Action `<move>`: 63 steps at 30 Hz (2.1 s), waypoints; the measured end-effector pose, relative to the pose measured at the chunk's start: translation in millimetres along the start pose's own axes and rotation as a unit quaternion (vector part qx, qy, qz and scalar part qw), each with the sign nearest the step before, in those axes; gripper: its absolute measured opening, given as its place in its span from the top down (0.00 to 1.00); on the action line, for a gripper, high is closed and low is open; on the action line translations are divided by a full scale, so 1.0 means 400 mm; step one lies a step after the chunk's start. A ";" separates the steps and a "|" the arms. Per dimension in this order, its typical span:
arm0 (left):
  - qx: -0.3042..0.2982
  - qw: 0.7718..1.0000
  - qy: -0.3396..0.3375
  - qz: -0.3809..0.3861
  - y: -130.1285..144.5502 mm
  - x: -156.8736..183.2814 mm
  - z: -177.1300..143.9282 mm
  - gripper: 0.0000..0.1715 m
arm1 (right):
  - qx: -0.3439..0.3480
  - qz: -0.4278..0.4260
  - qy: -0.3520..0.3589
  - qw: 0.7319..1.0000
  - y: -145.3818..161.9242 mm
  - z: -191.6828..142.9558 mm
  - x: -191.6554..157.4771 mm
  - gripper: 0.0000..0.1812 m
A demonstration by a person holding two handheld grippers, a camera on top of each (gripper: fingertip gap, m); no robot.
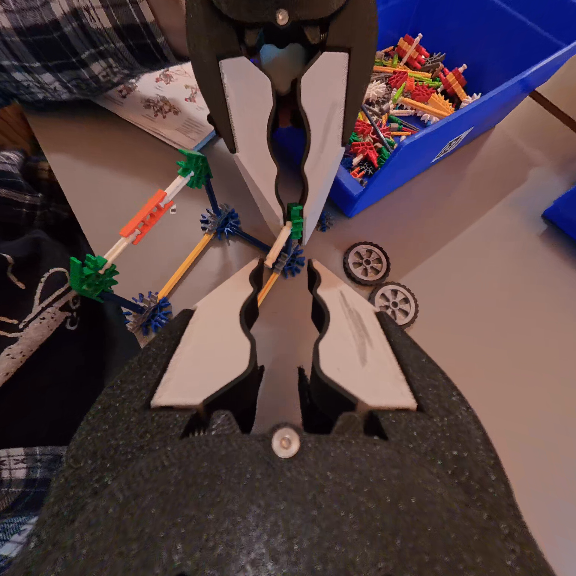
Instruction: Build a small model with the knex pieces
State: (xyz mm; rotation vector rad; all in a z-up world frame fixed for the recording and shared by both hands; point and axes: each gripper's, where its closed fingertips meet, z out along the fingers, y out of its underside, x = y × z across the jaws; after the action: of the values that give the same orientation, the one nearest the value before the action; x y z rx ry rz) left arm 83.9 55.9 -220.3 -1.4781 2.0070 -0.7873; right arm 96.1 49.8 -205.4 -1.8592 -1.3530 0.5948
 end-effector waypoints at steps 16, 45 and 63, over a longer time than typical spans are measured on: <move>0.007 1.000 0.006 0.006 -0.012 0.011 0.009 0.97 | 0.005 -0.019 0.006 1.000 -0.021 0.026 0.002 0.96; -0.004 1.000 -0.015 0.009 0.002 -0.009 0.000 0.98 | -0.078 -0.040 0.041 0.995 -0.024 0.028 0.041 0.88; -0.084 0.954 -0.272 -0.089 0.155 -0.176 -0.426 0.83 | 0.049 0.073 0.099 0.991 0.038 -0.078 0.092 0.88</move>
State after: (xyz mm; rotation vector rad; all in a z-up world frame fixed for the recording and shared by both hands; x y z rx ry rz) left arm -58.1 163.2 -141.5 -1.7590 1.5641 -0.2295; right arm 140.5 72.8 -196.1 -1.8934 -1.0466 0.5246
